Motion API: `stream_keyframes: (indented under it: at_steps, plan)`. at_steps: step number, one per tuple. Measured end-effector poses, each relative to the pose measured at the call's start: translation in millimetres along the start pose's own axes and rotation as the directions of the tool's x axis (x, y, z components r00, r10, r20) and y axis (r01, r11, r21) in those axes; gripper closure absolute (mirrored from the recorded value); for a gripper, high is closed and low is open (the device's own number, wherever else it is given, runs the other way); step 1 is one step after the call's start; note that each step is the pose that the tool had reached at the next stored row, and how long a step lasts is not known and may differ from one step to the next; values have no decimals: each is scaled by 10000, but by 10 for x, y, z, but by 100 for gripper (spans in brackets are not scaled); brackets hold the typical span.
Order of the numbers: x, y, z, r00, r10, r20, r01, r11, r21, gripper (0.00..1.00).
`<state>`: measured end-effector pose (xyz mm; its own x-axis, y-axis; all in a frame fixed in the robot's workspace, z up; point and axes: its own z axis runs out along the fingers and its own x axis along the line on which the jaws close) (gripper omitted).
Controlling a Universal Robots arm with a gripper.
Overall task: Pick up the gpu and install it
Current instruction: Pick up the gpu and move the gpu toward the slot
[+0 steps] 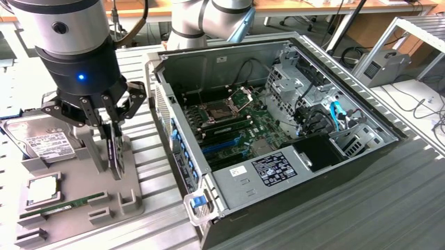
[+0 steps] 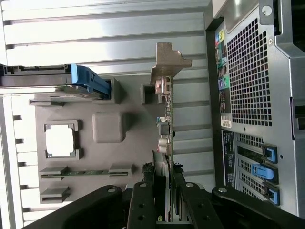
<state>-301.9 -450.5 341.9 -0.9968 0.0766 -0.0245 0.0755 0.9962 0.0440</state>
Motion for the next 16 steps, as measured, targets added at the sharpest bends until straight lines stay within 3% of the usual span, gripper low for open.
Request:
stream_keyframes:
  at_steps: [16]
  plan:
    - [-2, 3, -72, 10000, 0, 0, 0, 10000, -1, 74]
